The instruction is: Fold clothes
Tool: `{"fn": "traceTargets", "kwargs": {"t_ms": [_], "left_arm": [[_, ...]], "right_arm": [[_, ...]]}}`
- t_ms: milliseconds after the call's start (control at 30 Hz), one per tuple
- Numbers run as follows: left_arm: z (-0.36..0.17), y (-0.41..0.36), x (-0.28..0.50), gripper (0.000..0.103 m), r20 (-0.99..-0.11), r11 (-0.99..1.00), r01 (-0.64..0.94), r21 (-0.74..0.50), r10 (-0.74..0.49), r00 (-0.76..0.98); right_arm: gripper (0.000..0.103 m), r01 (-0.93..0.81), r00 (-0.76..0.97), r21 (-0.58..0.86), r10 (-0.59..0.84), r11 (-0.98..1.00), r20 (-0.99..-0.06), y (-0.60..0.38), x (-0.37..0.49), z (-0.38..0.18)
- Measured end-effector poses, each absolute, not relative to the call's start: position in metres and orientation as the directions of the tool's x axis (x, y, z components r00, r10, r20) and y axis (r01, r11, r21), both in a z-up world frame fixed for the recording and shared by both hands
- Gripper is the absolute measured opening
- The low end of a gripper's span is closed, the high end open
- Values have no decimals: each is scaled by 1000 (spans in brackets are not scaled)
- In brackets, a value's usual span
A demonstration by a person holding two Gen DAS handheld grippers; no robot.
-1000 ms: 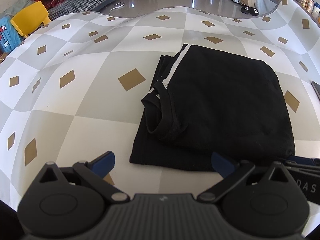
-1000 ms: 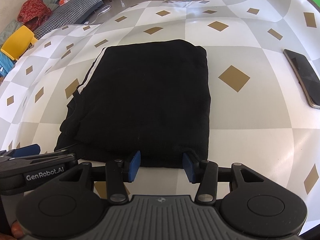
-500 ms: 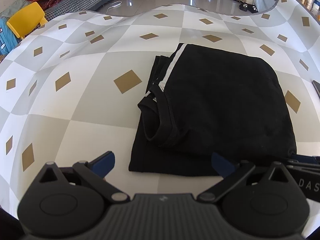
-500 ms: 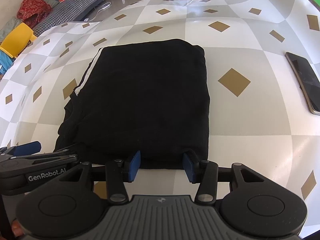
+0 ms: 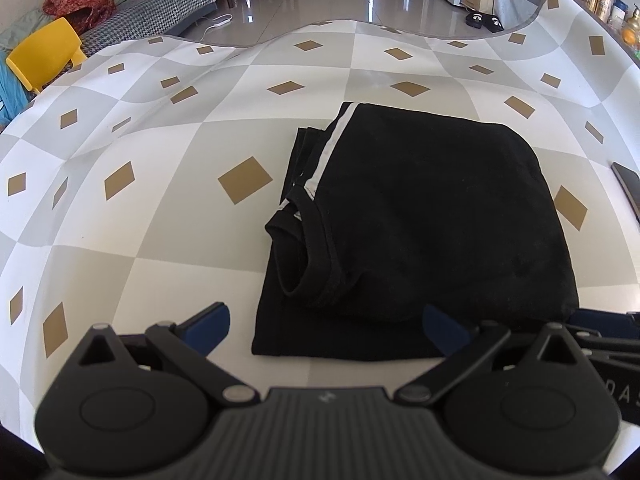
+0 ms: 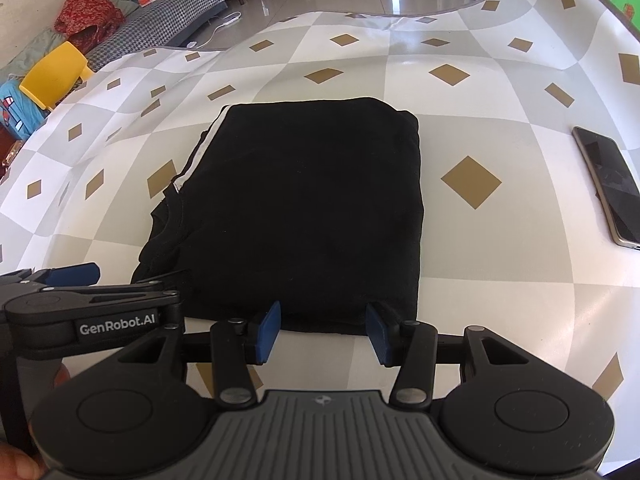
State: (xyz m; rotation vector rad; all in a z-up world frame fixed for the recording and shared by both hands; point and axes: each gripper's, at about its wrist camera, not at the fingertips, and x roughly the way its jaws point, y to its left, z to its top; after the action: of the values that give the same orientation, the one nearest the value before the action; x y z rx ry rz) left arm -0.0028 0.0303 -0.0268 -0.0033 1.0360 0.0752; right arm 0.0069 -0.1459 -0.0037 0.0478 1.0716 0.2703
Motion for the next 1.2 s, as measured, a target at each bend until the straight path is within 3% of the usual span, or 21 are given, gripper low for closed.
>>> {"fn": "traceTargets", "kwargs": {"t_ms": [300, 533, 1200], "left_arm": [[-25, 29, 1, 103, -864, 998, -35, 57, 67, 498], [-30, 31, 12, 103, -874, 998, -7, 63, 58, 483], [-37, 36, 54, 103, -880, 998, 24, 52, 34, 474]], "right_arm": [[47, -224, 435, 210, 290, 952, -852, -159, 24, -4], [46, -235, 450, 94, 194, 968, -872, -158, 41, -12], [46, -187, 455, -18, 71, 982, -888, -156, 70, -26]]}}
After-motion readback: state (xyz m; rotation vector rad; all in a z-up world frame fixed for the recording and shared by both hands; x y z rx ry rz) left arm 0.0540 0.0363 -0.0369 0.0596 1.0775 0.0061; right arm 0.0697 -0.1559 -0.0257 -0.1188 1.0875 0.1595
